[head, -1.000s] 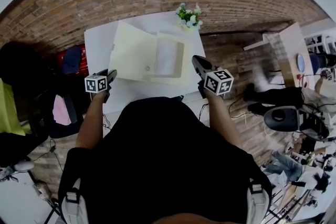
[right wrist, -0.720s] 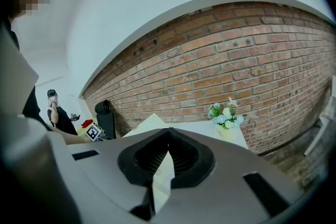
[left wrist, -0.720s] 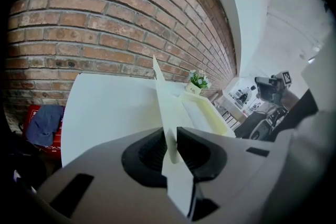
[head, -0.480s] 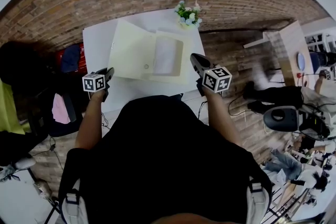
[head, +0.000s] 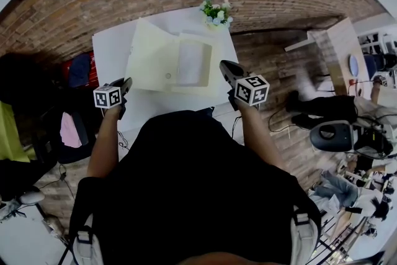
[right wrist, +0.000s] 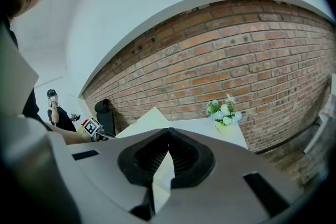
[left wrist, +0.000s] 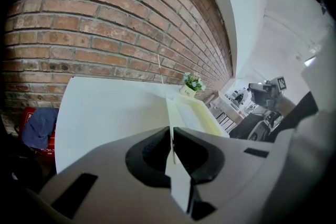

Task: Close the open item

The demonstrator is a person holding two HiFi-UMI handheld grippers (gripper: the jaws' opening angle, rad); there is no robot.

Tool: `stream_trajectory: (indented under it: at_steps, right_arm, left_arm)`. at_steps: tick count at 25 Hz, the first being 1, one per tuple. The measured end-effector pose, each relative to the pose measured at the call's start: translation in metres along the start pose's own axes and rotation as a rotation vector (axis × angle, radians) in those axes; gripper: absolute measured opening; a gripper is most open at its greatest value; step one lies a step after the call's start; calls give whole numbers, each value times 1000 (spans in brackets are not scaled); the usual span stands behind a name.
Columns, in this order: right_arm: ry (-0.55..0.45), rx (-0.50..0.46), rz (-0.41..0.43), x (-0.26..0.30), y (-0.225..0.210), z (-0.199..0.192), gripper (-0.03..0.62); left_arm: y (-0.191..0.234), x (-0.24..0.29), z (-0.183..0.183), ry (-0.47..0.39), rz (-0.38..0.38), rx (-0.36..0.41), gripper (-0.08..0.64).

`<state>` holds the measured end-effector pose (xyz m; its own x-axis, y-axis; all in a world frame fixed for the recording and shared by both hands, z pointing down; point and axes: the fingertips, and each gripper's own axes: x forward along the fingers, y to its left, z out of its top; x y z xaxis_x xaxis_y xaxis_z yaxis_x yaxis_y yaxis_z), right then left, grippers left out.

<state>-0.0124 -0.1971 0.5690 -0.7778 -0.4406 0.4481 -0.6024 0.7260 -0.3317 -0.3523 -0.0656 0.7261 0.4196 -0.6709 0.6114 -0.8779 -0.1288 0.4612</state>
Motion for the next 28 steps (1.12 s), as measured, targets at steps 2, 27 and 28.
stream_trajectory:
  at_steps: [2,27,28]
  right_arm:
    - [1,4,-5,-3,-3,-2,20]
    - [-17,40,-42,-31,-21,-23,20]
    - [-18,43,-43,-32,-22,-24,20]
  left_arm:
    - [-4,1,3,-2,4,9,25]
    - [-69,10,33,-11,-92,102,20]
    - [-71,11,33,-10,-96,109,19]
